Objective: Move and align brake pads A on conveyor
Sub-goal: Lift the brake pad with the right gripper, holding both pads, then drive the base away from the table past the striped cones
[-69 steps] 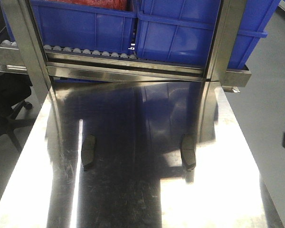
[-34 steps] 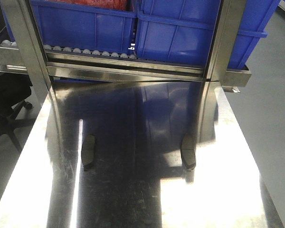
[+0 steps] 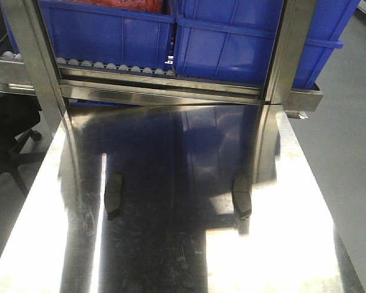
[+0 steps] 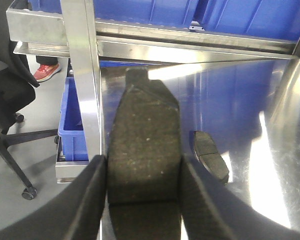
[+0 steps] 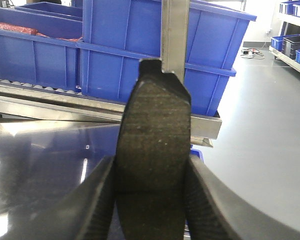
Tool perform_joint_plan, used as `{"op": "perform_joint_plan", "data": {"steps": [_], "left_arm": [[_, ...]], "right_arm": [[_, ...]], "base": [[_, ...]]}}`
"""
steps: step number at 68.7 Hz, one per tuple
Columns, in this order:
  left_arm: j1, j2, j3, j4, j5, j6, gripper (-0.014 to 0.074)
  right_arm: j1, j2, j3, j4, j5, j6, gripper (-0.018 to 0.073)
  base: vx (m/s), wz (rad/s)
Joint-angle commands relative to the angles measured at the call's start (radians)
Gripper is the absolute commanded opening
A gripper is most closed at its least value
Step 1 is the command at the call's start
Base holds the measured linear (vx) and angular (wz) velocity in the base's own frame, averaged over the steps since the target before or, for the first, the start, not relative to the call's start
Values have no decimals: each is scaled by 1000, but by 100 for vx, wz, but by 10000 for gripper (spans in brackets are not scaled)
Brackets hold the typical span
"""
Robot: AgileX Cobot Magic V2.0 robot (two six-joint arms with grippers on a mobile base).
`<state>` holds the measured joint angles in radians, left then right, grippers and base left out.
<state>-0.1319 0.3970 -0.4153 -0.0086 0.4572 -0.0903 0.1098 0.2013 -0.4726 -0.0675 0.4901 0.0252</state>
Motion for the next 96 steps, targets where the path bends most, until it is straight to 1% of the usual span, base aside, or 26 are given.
{"op": "perform_joint_plan", "data": {"steps": [1,29,41,52,96], "left_arm": [[-2,4,-28,-1,-95,0,-6],[-2,4,-28,0,-96,0,-6],[-2,5,-28,0,-96,0,-6],[-2,5,-28,0,-96,0,-6],[-2,5,-28,0,-96,0,-6]], "right_arm": [[-6,12,-28,-4,-96,-11,-8],[-6,12,-28,-4,-94,-11,-8],[-6,12,-28,-4,-94,-11,-8],[-6,12,-28,-4,-94,-11,-8],[-6,12,-28,-4,-96,-11,-8]], "base": [[0,0],[0,1],[-7,28],[-15,66],[-22,88]]}}
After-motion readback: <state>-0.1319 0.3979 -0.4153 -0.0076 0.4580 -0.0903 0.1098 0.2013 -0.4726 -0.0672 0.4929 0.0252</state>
